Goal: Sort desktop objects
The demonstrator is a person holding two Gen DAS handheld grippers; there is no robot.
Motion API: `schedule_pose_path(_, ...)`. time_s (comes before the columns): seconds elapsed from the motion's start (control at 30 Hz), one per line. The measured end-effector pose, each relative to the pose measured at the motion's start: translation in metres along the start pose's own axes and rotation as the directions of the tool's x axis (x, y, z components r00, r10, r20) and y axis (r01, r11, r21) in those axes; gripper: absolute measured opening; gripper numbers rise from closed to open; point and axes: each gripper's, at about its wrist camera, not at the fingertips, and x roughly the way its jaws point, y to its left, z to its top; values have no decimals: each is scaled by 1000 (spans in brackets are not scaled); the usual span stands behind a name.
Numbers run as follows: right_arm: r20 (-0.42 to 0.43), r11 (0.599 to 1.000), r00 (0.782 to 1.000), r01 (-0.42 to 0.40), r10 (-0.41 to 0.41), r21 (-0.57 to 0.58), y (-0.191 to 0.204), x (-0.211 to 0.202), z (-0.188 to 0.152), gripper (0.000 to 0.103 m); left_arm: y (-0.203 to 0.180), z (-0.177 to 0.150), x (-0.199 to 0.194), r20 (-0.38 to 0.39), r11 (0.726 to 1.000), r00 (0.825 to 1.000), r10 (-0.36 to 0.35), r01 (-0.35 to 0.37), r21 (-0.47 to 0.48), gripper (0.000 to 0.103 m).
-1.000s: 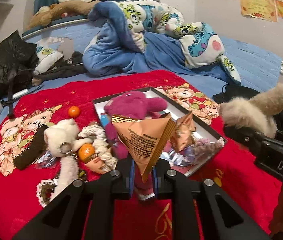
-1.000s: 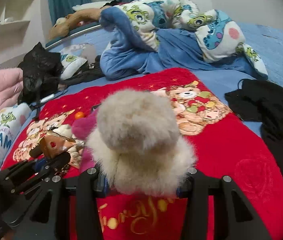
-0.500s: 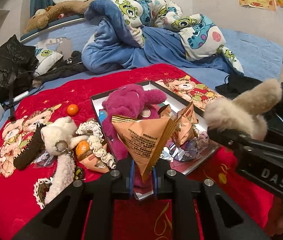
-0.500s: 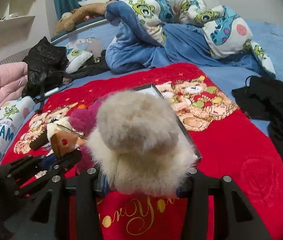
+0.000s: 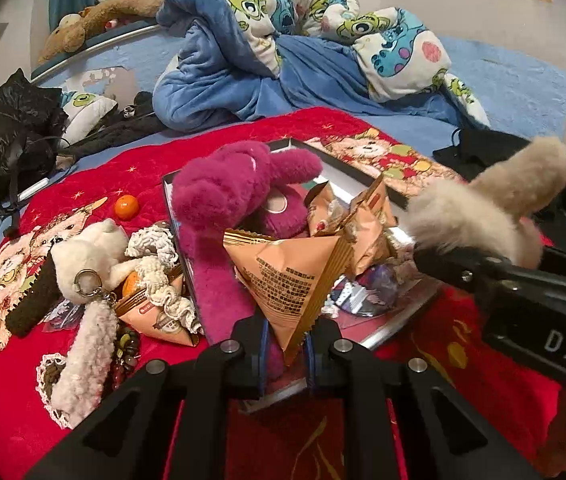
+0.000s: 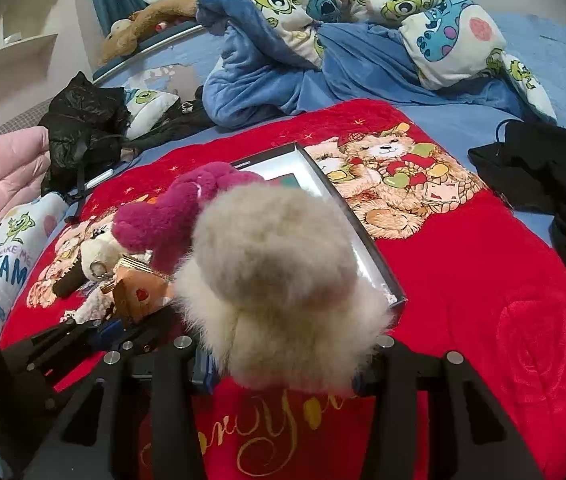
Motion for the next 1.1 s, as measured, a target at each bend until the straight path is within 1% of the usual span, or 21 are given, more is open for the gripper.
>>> schedule_pose_path(0.13, -15, 1000, 1000, -5, 5, 17, -5, 12, 0, 45, 2, 4, 15, -4, 1000, 1000, -8, 8, 0, 15)
schedule_pose_path(0.2, -24, 1000, 1000, -6, 7, 23, -6, 21, 2, 45, 3, 7, 20, 19, 1000, 1000, 15, -15, 11, 15)
schedule_pose_path(0.3, -42, 1000, 999, -8, 9, 30, -6, 36, 4, 45, 7, 16, 28, 31, 1000, 999, -15, 15, -5, 15)
schedule_pose_path(0.4, -61, 999, 998, -9, 12, 51, -8, 55, 8, 45, 9, 22, 37, 52, 1000, 999, -14, 14, 0, 15)
schedule_pose_path(0.53, -57, 997, 998, 1, 3, 73, -10, 68, 12, 45, 13, 24, 46, 77, 999, 996, -38, 39, -3, 15)
schedule_pose_path(0.63, -61, 998, 997, 57, -55, 25, -4, 76, 12, 45, 14, 22, 45, 92, 999, 995, -45, 45, -6, 15)
schedule_pose_path(0.7, -60, 993, 992, 112, -114, -30, 3, 79, 8, 45, 15, 19, 43, 97, 999, 994, -51, 53, -14, 15)
schedule_pose_path(0.77, -57, 987, 987, 146, -149, -62, 6, 81, 5, 46, 15, 16, 39, 95, 998, 994, -60, 61, -12, 15)
schedule_pose_path(0.9, -53, 986, 986, 152, -156, -70, 6, 81, 4, 46, 13, 13, 34, 93, 998, 994, -56, 56, -1, 15)
schedule_pose_path(1.1, -62, 984, 986, 147, -154, -98, 11, 81, 2, 46, 20, 11, 32, 86, 996, 993, -78, 81, -32, 15)
